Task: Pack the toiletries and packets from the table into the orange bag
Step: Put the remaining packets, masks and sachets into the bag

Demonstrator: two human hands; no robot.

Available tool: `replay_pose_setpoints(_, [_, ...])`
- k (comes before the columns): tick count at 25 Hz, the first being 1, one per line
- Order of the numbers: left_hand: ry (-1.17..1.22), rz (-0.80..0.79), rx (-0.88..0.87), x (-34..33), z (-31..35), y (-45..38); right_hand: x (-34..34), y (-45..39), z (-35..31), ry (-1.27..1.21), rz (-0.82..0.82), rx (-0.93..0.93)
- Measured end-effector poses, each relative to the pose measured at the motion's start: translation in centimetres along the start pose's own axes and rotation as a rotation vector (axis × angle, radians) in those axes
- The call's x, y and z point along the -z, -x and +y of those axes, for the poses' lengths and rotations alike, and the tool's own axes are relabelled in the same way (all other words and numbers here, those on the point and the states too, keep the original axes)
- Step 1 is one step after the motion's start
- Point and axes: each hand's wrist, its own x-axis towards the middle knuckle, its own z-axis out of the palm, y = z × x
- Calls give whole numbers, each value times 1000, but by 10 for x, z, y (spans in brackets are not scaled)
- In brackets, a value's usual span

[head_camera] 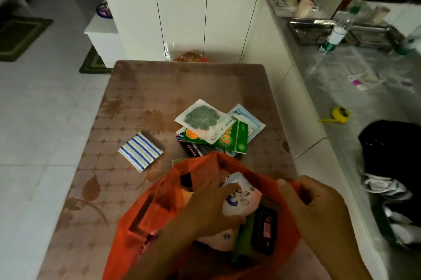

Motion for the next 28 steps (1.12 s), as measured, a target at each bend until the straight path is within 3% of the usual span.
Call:
replay_pose_setpoints(2, [159,24,-39,15,-9,7,-7,-2,-3,90,-47,58])
replay_pose_setpoints(4, [318,190,-29,39,-23,19,-15,-7,-7,76,-62,72])
replay_pose_setpoints(7, [469,592,238,63,-81,25,-24,-13,-7,-24,-57,34])
replay_pose_setpoints(9, [450,748,432,70,-137,17,-34,-17,-5,-70,-53,1])
replay_pose_setpoints(12, [180,647,579,53,-206,-11,-47,-20,-2,-117,-45,-19])
replay_pose_setpoints(15, [-82,418,578,35,-247,-46,-53,-21,4,-155,-29,-53])
replay_pose_setpoints(18, [-184,245,591,27,-279,-75,-57,-22,10,-188,9,-77])
replay_pose_setpoints(23, [-406,378,423,22,-290,-78,-58,-23,18,-231,-6,-73])
replay_pose_setpoints(26, [-184,550,499,61,-243,-68,-56,-21,17,-244,5,-71])
replay_pose_setpoints(28, [-109,727,437,83,-203,-46,-51,-21,14,-265,-1,-69])
